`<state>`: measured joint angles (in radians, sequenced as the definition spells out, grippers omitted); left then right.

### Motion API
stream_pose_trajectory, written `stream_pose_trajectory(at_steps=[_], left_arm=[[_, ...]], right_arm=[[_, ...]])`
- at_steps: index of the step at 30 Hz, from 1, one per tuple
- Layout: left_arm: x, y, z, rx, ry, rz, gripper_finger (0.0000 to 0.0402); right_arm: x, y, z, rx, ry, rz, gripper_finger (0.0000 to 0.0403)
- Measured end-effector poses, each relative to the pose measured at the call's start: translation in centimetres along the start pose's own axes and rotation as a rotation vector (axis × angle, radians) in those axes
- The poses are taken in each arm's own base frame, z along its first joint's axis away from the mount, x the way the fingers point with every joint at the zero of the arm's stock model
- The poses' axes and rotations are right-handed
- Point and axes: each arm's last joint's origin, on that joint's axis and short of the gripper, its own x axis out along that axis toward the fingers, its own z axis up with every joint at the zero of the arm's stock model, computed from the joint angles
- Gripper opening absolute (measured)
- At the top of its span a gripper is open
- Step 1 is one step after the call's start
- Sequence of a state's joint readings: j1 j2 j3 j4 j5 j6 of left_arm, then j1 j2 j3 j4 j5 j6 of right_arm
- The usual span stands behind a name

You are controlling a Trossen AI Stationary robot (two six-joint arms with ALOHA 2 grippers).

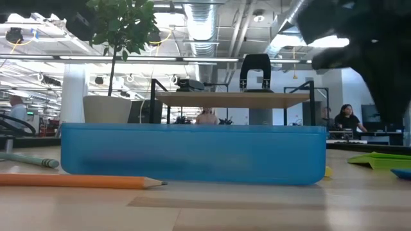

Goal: Pack school essentials
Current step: Put the blue eraser into the supply box

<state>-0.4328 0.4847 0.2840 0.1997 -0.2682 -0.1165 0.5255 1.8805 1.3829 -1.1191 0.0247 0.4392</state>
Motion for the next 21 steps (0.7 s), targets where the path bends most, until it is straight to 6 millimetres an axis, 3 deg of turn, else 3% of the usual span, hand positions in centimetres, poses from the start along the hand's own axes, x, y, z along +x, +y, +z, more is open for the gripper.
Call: stream_pose_trajectory(at_steps=[7, 14, 21], left_arm=[[0.00, 0.00, 0.00, 0.000, 0.000, 0.000, 0.0015], [0.00, 0.00, 0.00, 0.000, 0.000, 0.000, 0.0015], [0.00, 0.00, 0.00, -0.003, 0.000, 0.000, 0.0015]], right_arm=[[-0.47, -0.34, 0.41, 0.035, -0.014, 0.008, 0.0012], [-0.28, 0.36, 0.72, 0.042, -0.054, 0.028, 0.0092], [-0.28, -0.01, 0.99, 0.388, -0.057, 0.041, 0.0170]])
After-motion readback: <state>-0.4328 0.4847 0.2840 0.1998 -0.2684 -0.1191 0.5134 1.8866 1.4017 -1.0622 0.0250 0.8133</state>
